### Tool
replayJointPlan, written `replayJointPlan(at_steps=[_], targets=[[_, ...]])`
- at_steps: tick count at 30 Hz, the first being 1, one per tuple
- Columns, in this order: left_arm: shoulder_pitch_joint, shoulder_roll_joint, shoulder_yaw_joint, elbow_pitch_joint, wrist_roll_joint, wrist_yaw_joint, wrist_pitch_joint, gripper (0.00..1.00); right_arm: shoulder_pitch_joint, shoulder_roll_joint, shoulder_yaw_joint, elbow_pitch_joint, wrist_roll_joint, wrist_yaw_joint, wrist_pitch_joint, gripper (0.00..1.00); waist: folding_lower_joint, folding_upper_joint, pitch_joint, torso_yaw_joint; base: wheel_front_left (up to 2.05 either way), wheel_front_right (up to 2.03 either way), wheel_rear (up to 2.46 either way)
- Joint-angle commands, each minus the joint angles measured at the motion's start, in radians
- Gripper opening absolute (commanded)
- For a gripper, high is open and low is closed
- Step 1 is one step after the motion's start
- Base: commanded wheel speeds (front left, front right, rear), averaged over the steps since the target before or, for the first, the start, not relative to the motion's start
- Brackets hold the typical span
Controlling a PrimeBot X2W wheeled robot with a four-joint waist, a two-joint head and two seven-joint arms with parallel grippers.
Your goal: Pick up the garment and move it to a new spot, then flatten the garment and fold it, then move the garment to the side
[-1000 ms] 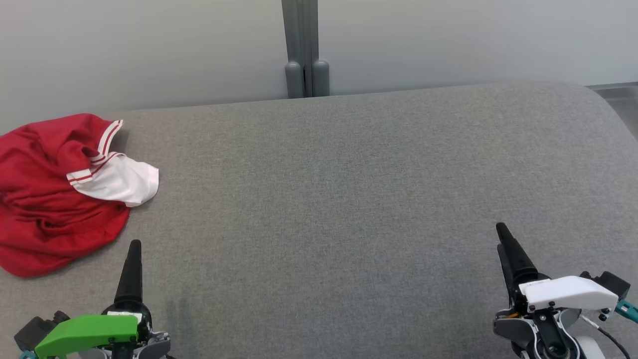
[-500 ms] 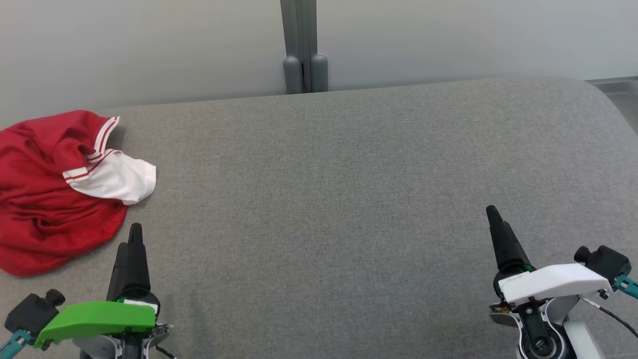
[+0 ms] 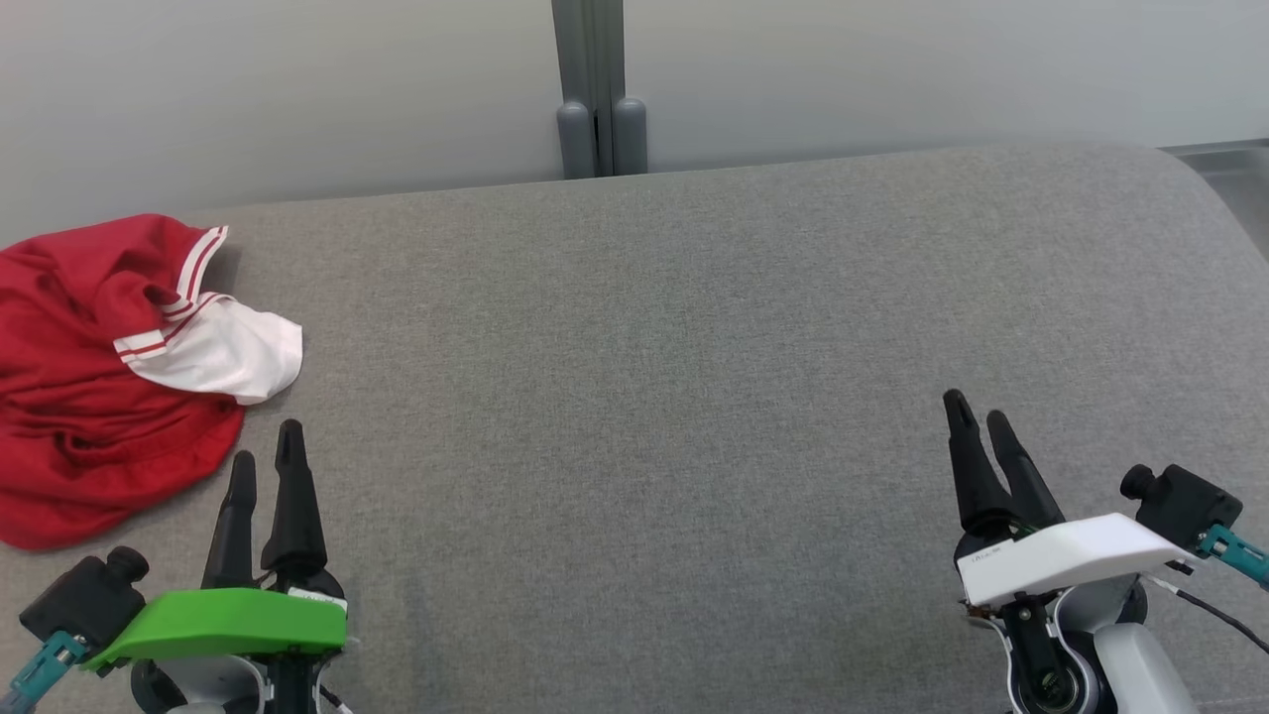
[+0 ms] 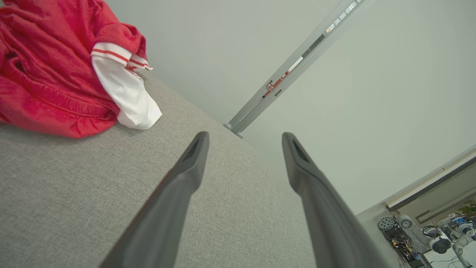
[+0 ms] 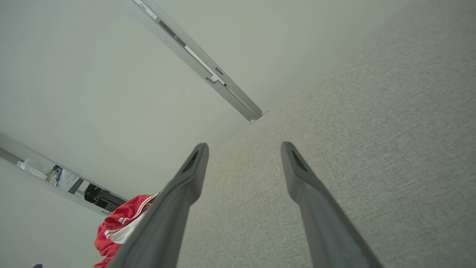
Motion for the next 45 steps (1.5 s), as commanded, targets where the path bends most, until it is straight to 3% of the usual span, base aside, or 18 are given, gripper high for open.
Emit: replayJointPlan(at_steps=[1,30,45], targets=[[-0.002,0.008,-0.003,-0.023,0.039,0.006,-0.010,1.00,-0.027,-0.006,0.004,-0.021,-0.036,0.000,-0.011,1.00,0.0000,0.0000,0.001,0.000,0.00,0.00,0.00],[0.036,0.011,-0.046,-0.032,0.385,0.012,-0.091,1.00,-0.014,-0.008,0.073,-0.012,-0.359,0.000,-0.093,1.00,0.0000,0.0000,-0.001,-0.011,0.00,0.00,0.00],[0.060,0.012,-0.048,-0.015,0.518,0.044,-0.125,1.00,0.000,-0.009,0.073,-0.001,-0.494,0.000,-0.127,1.00,0.0000,0.0000,-0.007,-0.018,0.00,0.00,0.00]])
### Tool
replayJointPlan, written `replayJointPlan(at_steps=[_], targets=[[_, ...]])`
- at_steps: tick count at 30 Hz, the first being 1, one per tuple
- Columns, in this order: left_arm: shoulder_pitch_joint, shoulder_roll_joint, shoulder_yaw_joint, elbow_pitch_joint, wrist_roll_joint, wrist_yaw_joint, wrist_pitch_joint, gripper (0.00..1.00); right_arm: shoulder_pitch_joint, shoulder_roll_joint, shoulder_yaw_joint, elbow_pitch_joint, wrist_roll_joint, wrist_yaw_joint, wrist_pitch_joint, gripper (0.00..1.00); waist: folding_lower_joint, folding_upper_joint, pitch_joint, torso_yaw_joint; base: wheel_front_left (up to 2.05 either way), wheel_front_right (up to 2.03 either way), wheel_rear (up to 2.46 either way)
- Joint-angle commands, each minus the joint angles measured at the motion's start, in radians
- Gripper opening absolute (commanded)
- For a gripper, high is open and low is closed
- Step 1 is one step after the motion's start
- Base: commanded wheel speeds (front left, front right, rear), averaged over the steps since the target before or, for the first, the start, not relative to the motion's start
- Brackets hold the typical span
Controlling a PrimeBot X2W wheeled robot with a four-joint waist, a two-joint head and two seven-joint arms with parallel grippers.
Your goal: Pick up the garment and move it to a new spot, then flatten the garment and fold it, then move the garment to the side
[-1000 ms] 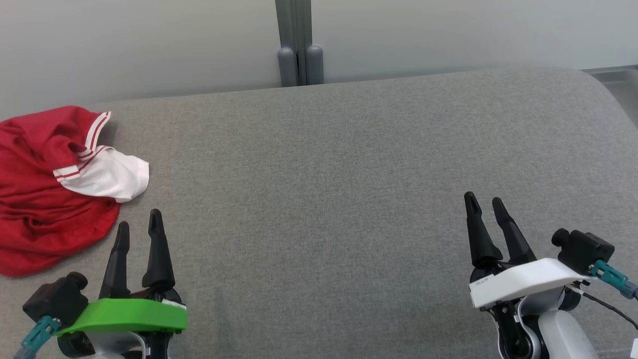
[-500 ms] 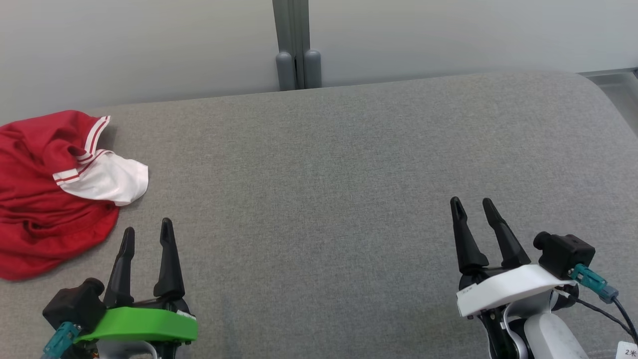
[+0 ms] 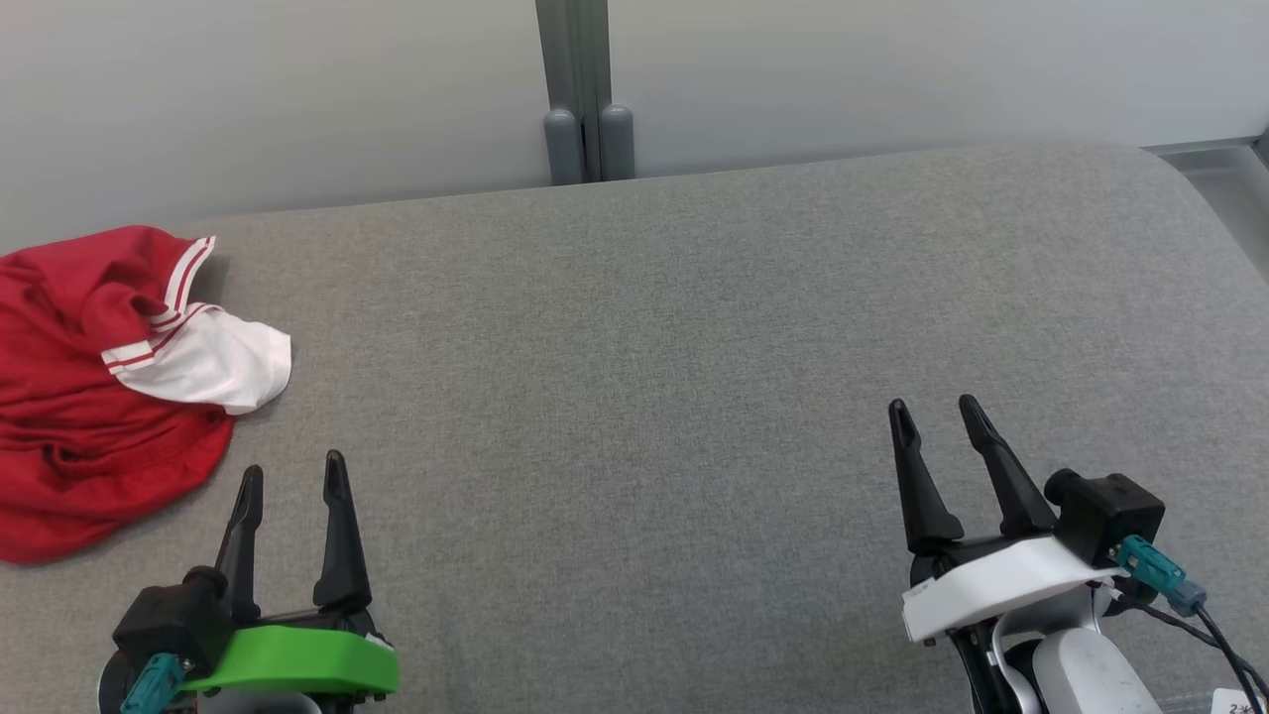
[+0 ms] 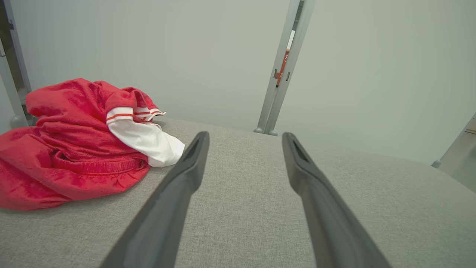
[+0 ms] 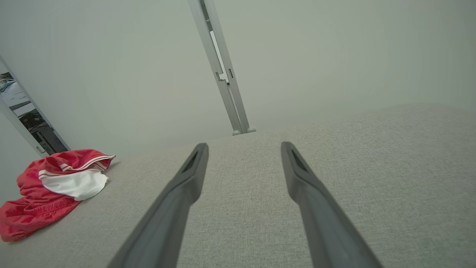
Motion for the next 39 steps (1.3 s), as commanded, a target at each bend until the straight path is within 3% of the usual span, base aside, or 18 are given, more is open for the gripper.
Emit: replayJointPlan(at_steps=[1,31,39], targets=[[0.005,0.008,0.001,0.000,0.019,0.008,-0.011,1.00,-0.001,-0.005,0.000,-0.003,-0.024,0.000,-0.012,1.00,0.0000,0.0000,0.001,-0.001,0.00,0.00,0.00],[0.021,0.010,-0.005,-0.012,0.256,0.028,-0.067,1.00,-0.010,-0.006,0.035,0.000,-0.243,0.000,-0.068,1.00,0.0000,0.0000,0.009,-0.013,0.00,0.00,0.00],[0.018,0.010,-0.004,-0.009,0.261,0.023,-0.070,1.00,-0.011,-0.006,0.037,0.002,-0.249,0.000,-0.070,1.00,0.0000,0.0000,0.010,-0.015,0.00,0.00,0.00]])
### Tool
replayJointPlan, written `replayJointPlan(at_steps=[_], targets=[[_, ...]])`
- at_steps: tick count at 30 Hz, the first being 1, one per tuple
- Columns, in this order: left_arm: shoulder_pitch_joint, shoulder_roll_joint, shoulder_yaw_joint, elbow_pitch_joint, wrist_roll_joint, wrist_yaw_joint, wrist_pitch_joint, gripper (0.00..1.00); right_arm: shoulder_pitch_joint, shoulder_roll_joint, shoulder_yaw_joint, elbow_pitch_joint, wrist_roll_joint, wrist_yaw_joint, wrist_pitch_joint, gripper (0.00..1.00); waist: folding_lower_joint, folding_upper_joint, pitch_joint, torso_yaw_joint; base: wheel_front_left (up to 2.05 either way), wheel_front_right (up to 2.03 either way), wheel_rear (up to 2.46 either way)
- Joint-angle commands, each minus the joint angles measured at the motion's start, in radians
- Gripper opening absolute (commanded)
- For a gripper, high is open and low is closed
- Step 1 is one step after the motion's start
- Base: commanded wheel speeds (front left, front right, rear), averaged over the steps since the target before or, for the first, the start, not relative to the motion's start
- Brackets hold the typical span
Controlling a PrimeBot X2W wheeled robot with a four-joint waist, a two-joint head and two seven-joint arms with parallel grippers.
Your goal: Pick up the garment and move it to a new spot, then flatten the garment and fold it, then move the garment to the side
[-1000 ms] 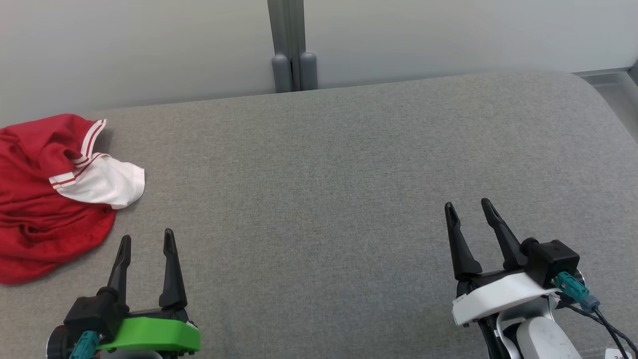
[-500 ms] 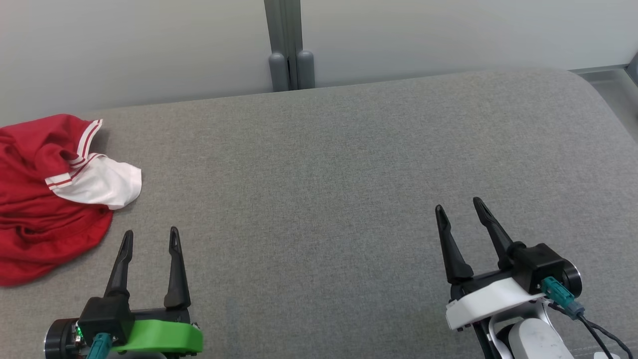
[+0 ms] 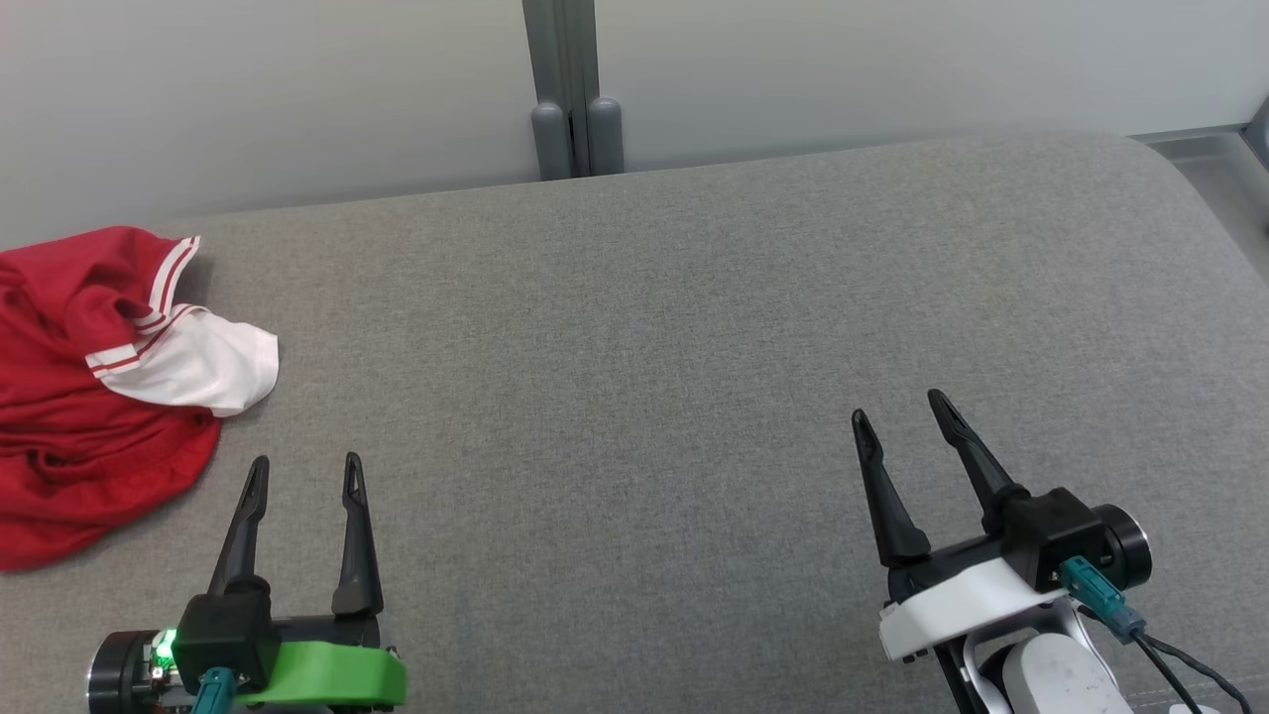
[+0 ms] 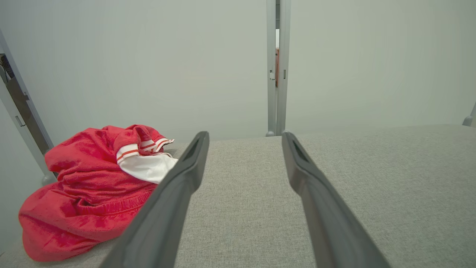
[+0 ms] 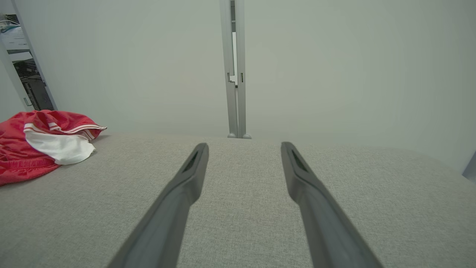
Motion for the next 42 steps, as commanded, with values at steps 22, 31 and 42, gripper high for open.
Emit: replayJointPlan(at_steps=[22,31,42], targets=[[0.010,0.007,-0.002,0.013,-0.010,-0.005,-0.004,1.00,0.003,-0.004,0.011,0.010,0.011,0.000,-0.003,1.00,0.0000,0.0000,-0.017,0.028,0.00,0.00,0.00],[0.022,0.006,0.005,0.019,-0.036,0.019,-0.002,1.00,0.028,-0.004,0.017,0.009,0.006,0.000,-0.003,1.00,0.0000,0.0000,-0.030,0.132,0.00,0.00,0.00],[0.036,0.006,0.011,0.012,-0.042,0.034,-0.002,1.00,0.042,-0.004,0.035,0.003,0.004,0.000,-0.003,1.00,0.0000,0.0000,-0.031,0.271,0.00,0.00,0.00]])
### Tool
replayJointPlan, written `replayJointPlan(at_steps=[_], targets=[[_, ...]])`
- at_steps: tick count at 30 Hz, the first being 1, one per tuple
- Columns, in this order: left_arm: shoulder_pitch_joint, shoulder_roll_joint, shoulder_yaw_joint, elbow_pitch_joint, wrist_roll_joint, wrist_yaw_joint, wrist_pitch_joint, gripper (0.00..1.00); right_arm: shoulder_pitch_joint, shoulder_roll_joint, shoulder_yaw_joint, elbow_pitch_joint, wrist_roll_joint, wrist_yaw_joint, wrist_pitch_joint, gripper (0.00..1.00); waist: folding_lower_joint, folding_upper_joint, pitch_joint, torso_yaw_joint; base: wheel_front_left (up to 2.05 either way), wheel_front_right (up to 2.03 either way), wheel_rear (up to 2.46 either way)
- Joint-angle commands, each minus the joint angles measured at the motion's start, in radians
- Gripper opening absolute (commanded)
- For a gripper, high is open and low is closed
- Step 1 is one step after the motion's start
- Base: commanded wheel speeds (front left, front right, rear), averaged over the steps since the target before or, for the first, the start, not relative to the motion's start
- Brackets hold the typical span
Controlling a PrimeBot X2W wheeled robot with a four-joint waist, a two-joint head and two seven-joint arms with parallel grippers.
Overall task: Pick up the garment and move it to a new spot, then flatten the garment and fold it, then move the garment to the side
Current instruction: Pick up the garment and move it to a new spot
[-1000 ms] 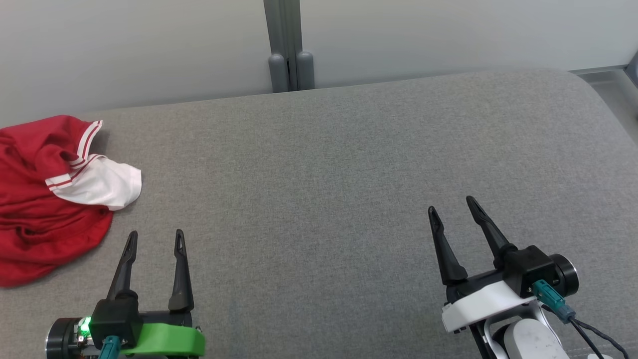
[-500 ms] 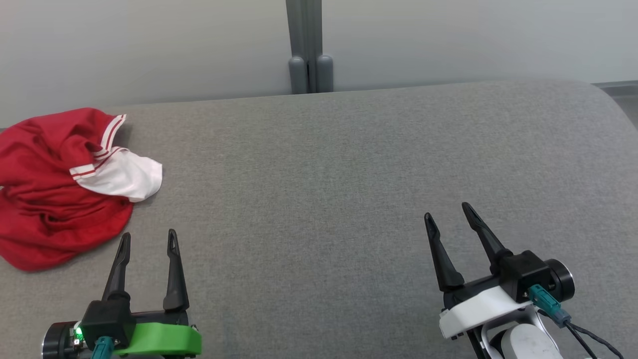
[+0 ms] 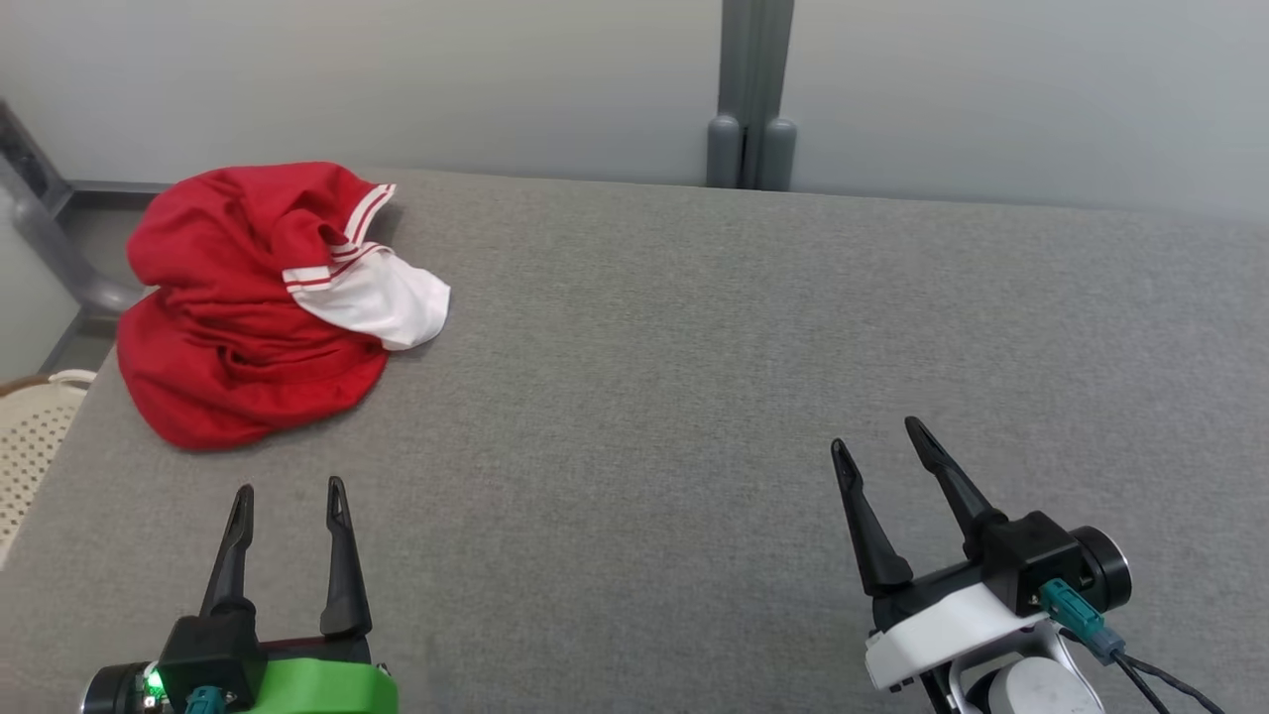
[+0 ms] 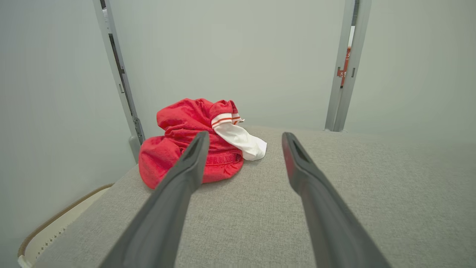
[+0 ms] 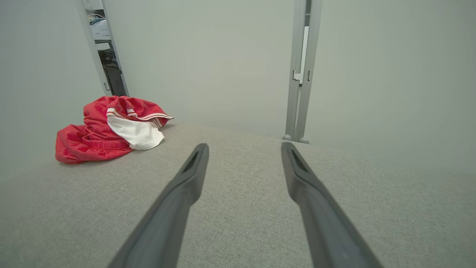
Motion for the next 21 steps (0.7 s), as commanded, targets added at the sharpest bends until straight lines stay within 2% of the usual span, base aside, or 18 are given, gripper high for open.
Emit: replayJointPlan(at_steps=[1,10,21], targets=[[0.007,0.006,0.002,-0.004,-0.005,0.006,-0.001,1.00,0.013,-0.004,0.000,-0.003,-0.001,0.000,-0.003,1.00,0.0000,0.0000,-0.001,0.055,0.00,0.00,0.00],[0.024,0.006,0.003,-0.015,-0.001,0.020,-0.001,1.00,0.023,-0.003,-0.002,0.003,-0.005,0.000,-0.003,1.00,0.0000,0.0000,-0.009,0.144,0.00,0.00,0.00],[0.034,0.006,0.013,-0.020,-0.016,0.027,-0.001,1.00,0.032,-0.004,-0.003,0.004,-0.007,0.000,-0.003,1.00,0.0000,0.0000,-0.012,0.206,0.00,0.00,0.00]])
